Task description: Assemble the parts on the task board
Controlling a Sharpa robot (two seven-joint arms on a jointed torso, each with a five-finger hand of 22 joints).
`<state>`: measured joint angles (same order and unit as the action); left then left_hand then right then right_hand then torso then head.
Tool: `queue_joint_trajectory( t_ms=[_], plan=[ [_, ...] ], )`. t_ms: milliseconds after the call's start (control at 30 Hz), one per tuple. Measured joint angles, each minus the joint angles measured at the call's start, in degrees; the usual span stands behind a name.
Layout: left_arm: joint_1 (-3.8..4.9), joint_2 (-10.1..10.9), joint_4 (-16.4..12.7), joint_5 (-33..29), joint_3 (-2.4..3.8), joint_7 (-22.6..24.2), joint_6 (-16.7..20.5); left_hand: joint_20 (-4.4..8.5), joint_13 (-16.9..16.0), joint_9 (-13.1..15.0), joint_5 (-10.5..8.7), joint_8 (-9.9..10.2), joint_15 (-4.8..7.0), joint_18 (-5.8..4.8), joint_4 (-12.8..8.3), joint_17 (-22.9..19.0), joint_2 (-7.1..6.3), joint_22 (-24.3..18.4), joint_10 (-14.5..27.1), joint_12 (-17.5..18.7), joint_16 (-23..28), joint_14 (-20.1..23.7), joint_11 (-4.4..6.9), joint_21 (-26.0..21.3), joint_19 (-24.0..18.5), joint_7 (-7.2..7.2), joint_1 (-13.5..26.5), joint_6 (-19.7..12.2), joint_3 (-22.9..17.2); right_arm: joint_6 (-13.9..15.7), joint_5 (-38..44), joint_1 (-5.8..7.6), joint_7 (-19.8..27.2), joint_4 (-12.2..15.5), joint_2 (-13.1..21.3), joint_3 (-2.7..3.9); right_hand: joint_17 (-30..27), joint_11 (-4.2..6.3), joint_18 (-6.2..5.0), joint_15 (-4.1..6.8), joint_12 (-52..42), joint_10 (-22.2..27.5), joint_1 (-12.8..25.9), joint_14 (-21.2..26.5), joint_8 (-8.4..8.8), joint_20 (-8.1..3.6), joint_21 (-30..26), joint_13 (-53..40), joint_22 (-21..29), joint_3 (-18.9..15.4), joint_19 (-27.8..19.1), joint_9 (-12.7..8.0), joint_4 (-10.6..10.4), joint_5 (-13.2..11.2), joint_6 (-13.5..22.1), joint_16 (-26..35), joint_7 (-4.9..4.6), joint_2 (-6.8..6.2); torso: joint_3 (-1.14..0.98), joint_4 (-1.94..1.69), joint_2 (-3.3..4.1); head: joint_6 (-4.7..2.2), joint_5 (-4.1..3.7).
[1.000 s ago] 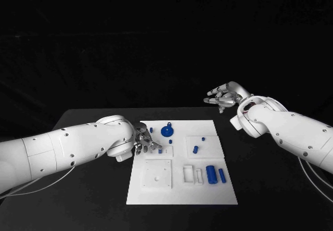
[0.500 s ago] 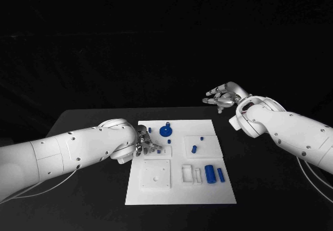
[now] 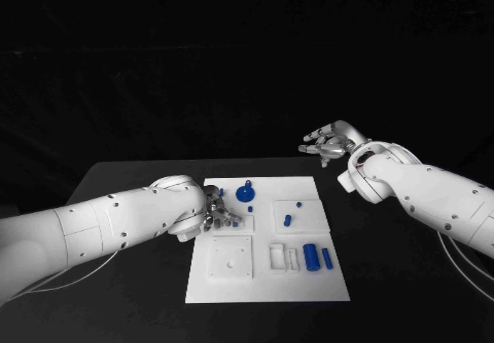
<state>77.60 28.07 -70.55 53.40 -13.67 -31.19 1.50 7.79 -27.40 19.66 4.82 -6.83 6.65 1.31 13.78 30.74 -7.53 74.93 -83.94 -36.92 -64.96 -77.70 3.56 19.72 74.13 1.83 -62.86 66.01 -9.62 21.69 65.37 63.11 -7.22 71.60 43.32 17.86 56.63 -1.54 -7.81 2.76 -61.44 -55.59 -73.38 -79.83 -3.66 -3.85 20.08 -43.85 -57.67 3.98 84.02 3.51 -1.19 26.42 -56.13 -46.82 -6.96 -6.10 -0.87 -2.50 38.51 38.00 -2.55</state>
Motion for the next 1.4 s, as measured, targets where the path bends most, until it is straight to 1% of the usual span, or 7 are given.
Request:
queue_joint_trajectory(
  t_ms=[200,400,467,600,933,1233,1400],
  plan=[
    [-0.11,-0.74,0.58,-0.03,0.02,0.1,-0.61,0.0,0.0,0.25,0.0,-0.33,0.0,0.0,-0.62,0.0,0.07,0.0,0.0,0.0,0.0,0.0,0.0,0.0,0.0,-0.1,0.03,0.11,0.06,0.01,0.0,-0.02,0.0,0.01,-0.05,0.0,0.0,0.0,0.19,0.0,0.0,0.0,0.0,0.0,0.0,0.0,0.0,0.0,0.0,0.0,0.0,0.0,0.0,0.0,0.0,0.0,0.0,0.0,-0.02,0.01,-0.03,-0.02,-0.05],
    [-0.13,-1.24,1.35,-0.05,0.09,0.11,-1.31,0.0,0.01,0.69,0.0,-0.64,0.0,0.0,-2.24,0.0,0.95,0.0,0.0,0.0,-0.23,0.0,0.0,0.0,0.0,-0.2,0.24,0.22,0.45,0.02,-0.01,-0.03,0.0,0.06,-0.1,0.0,0.0,0.0,-0.41,0.0,0.0,0.0,0.0,0.0,0.0,0.0,0.0,0.07,0.0,0.0,0.0,0.0,0.0,0.29,0.0,0.0,0.0,0.0,-0.07,0.02,-0.04,0.11,-0.18],
    [-0.16,-1.43,1.63,-0.05,0.14,0.11,-1.59,0.0,0.01,0.85,0.0,-0.8,0.0,0.0,-3.75,0.0,2.11,-0.01,0.0,-0.23,-0.23,0.0,0.0,0.0,0.0,-0.2,-0.04,0.23,0.8,0.02,-0.01,-0.04,0.0,0.07,-0.14,0.0,0.0,0.0,-0.45,0.0,0.0,0.0,0.0,0.0,0.0,0.0,0.0,0.06,0.0,0.0,0.0,0.0,0.0,0.28,0.0,0.0,0.0,0.0,-0.07,0.02,-0.04,0.15,-0.22],
    [-0.23,-1.74,2.11,-0.03,0.21,0.11,-2.01,0.0,0.01,1.16,0.0,-1.03,0.0,0.0,-5.8,0.0,3.04,-0.01,0.0,-0.23,-0.23,0.0,0.0,0.0,0.0,-0.2,0.09,0.42,1.45,0.02,-0.01,-0.05,0.0,0.07,-0.2,0.0,0.0,0.0,-0.45,0.0,0.0,0.0,0.0,0.0,0.0,0.0,0.0,0.06,0.0,0.0,0.0,0.0,0.0,0.45,0.0,0.0,0.0,0.0,-0.07,0.05,-0.04,0.2,-0.32],
    [-0.35,-2.41,3.35,-0.02,0.31,0.19,-2.81,0.0,0.01,1.19,0.28,-1.49,0.0,0.0,-9.43,0.01,6.36,-0.02,0.0,-0.23,-0.46,0.0,0.0,0.33,0.0,-0.41,-0.15,0.84,3.61,0.02,-0.02,-0.12,0.01,0.03,-0.32,0.0,0.01,0.0,-0.44,0.0,0.0,0.0,0.0,0.0,0.0,0.0,0.0,0.06,0.0,0.0,0.0,0.0,0.0,0.66,0.0,0.0,0.0,0.0,-0.07,-0.01,-0.04,0.24,-0.58],
    [-0.32,-3.4,4.88,-0.05,0.38,0.15,-4.28,0.0,0.02,1.19,0.33,-1.48,0.0,0.0,-10.29,0.01,7.73,-0.02,0.0,-0.56,-0.71,0.0,0.0,0.33,0.0,-0.81,-0.15,1.66,4.39,0.02,-0.02,-0.16,0.01,0.39,-0.41,0.0,0.01,0.0,-0.4,0.0,0.0,0.0,0.0,0.0,0.0,0.0,0.0,0.06,0.06,0.16,0.0,0.0,-0.16,0.93,0.04,0.0,-0.04,0.0,-0.08,0.04,-0.07,0.24,-0.55],
    [-0.33,-3.81,5.46,-0.04,0.47,0.13,-5.03,0.0,0.02,1.19,0.73,-1.48,0.0,0.0,-11.81,0.01,8.96,-0.02,0.0,-0.57,-0.71,0.0,0.0,0.56,-0.01,-0.97,-0.59,2.01,4.71,0.01,-0.02,-0.19,0.01,0.58,-0.43,0.0,0.01,0.0,-0.23,0.0,0.0,0.0,0.0,0.0,0.0,0.0,0.0,0.06,0.06,0.16,0.0,0.0,-0.16,1.16,0.15,0.0,-0.15,0.0,-0.07,0.04,-0.07,0.27,-0.62]
  ],
)
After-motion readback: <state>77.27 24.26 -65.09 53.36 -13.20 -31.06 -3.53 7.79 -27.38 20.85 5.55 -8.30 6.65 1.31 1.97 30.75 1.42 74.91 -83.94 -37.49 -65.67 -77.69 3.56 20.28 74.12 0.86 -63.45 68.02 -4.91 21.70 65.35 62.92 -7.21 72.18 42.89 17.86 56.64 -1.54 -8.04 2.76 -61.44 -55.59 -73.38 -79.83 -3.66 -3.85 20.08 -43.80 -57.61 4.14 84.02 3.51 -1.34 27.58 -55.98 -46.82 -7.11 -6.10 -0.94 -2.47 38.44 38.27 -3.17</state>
